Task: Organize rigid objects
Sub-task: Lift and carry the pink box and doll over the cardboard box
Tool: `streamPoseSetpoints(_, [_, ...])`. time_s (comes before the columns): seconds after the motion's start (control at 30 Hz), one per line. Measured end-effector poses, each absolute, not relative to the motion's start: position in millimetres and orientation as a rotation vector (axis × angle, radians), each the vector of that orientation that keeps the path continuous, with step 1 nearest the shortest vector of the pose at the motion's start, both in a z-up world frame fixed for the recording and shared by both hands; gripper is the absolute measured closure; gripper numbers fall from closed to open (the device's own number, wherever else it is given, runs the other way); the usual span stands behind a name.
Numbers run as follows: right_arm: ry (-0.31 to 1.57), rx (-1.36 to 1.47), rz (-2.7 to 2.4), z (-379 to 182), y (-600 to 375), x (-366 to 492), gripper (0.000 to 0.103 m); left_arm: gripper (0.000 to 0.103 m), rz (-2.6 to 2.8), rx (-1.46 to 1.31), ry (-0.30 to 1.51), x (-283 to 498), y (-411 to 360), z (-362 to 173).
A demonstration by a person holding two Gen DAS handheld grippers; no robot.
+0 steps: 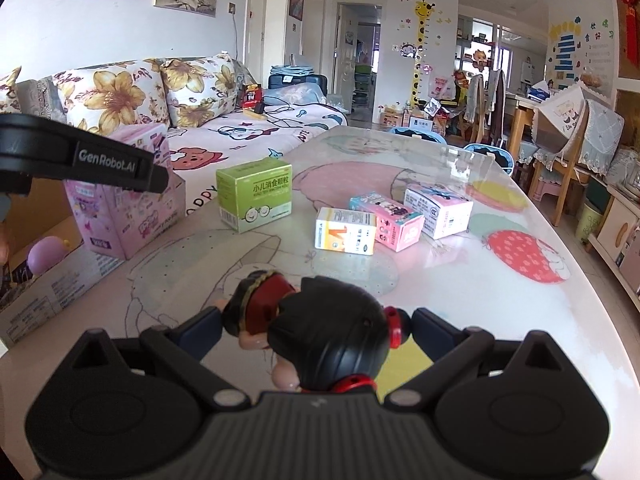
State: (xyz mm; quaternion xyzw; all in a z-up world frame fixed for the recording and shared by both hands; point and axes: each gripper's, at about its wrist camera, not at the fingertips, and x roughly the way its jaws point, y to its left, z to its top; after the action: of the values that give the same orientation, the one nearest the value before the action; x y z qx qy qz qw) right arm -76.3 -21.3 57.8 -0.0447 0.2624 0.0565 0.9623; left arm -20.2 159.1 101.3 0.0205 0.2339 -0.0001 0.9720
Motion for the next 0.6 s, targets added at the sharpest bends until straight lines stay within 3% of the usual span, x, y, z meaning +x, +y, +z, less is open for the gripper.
streamPoseSetpoints(0.6, [0.486,-0.154,0.209,77,29,-53,0.003,0.047,0.162,-0.048,0.471,-13,170,106])
